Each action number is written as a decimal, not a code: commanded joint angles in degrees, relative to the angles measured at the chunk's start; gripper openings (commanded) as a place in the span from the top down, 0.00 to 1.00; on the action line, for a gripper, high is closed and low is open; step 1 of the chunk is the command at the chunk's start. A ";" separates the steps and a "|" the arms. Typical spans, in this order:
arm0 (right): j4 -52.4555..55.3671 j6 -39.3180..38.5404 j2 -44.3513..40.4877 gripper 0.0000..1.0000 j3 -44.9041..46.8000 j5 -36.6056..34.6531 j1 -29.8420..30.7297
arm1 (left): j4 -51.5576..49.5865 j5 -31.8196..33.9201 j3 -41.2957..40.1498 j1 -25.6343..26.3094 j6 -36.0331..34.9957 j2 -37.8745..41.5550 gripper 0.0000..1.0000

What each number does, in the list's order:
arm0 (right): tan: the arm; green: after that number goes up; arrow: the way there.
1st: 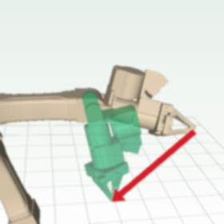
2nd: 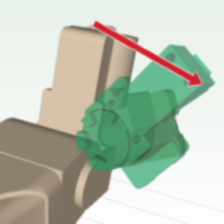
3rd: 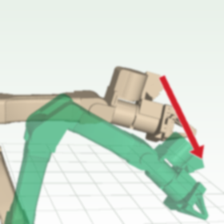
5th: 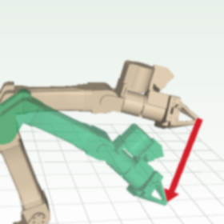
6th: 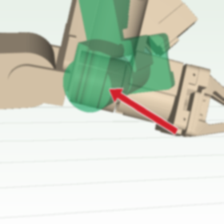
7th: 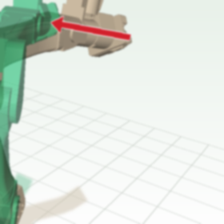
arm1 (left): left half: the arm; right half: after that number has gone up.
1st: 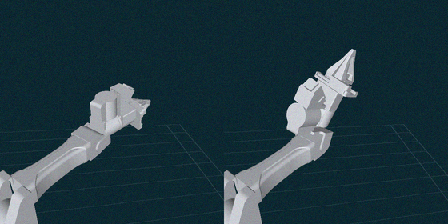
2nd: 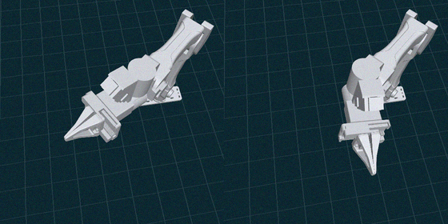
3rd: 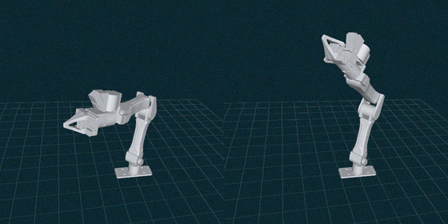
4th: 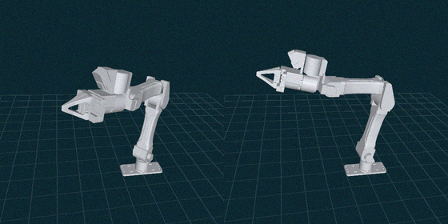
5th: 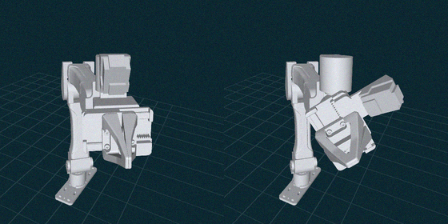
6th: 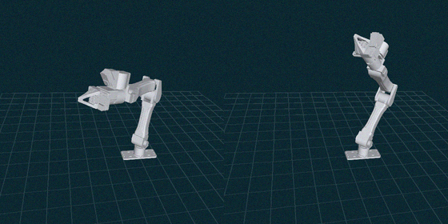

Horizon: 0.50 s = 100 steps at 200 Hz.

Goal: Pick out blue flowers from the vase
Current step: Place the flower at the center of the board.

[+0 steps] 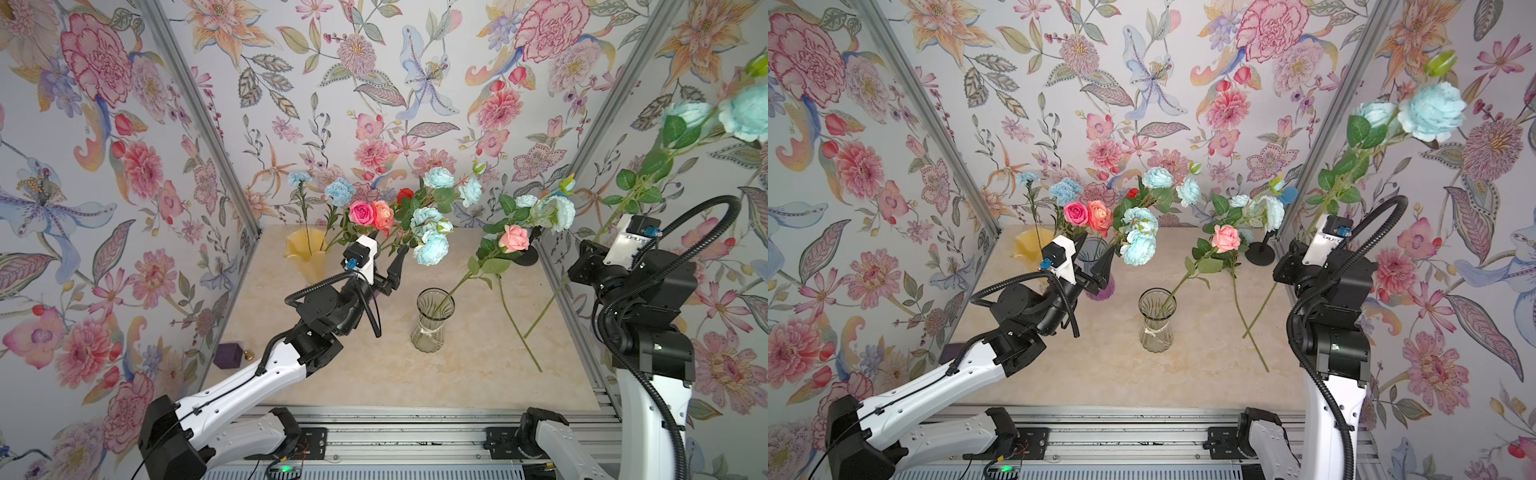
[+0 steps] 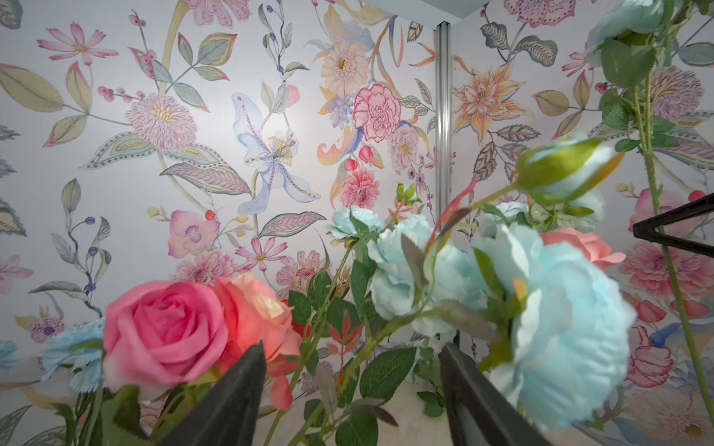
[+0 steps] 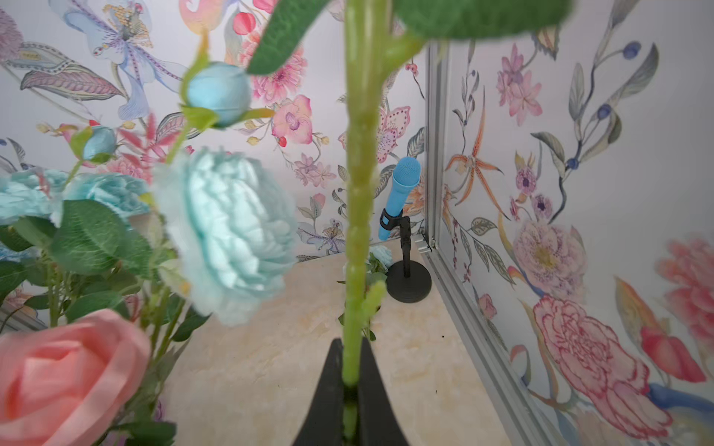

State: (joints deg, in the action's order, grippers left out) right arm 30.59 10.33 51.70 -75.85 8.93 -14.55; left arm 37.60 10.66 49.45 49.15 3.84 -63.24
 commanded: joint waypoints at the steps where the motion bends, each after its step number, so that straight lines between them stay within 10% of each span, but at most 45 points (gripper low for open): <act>1: -3.99 5.20 1.79 1.00 5.12 14.71 -7.20 | 9.28 7.06 -7.36 0.28 0.91 2.16 0.27; 46: -6.31 4.00 7.95 1.00 11.53 19.08 -7.69 | 19.61 10.89 -15.87 0.33 1.48 -0.75 0.28; 100: -3.34 -0.64 16.52 1.00 12.22 9.39 7.13 | 20.78 10.88 -15.82 0.34 0.75 -4.00 0.28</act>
State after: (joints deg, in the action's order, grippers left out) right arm 27.40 12.25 65.06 -63.99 20.97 -11.57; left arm 54.94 20.01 33.85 49.15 4.91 -66.54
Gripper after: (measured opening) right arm 0.077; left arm 0.725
